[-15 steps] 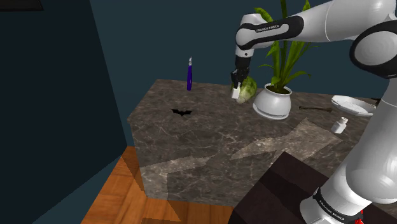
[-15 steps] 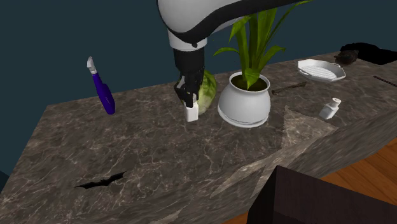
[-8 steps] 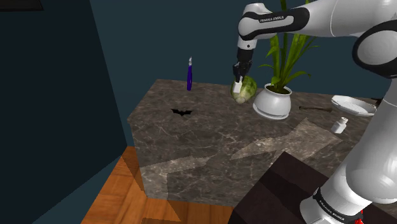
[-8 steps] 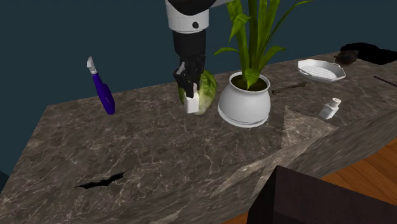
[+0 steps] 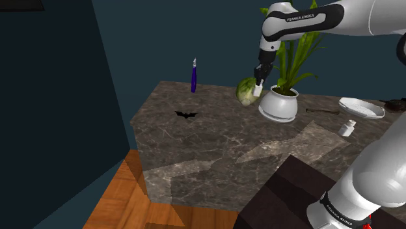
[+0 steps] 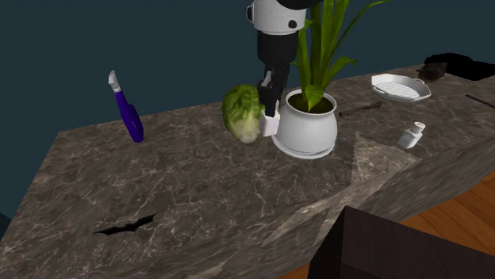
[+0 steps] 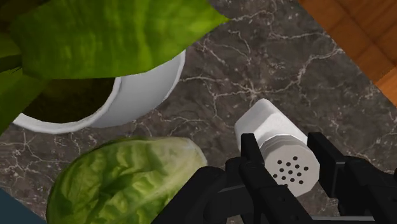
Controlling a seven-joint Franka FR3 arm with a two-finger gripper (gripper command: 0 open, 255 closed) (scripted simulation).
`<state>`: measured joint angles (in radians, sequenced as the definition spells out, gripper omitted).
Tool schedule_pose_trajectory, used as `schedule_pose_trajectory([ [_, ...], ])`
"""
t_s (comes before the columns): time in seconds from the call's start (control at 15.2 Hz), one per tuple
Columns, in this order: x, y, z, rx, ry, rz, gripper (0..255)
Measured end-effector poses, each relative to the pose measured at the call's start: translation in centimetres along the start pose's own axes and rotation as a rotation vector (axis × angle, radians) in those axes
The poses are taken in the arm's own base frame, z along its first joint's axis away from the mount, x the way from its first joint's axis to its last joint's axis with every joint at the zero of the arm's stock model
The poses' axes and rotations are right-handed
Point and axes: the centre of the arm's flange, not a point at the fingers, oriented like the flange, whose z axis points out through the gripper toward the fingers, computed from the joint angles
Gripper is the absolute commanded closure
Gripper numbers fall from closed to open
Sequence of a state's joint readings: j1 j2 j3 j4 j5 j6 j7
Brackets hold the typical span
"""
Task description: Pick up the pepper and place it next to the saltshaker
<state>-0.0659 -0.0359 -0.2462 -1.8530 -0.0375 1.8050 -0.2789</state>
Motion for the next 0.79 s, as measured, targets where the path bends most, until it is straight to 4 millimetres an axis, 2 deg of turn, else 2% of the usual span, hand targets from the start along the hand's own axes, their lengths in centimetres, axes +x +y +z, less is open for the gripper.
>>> schedule_pose_trajectory([
  [0.53,-8.8,6.3,0.7,0.001,0.001,0.0,255],
  [0.79,-13.3,8.6,0.8,0.003,-0.001,-0.004,255],
])
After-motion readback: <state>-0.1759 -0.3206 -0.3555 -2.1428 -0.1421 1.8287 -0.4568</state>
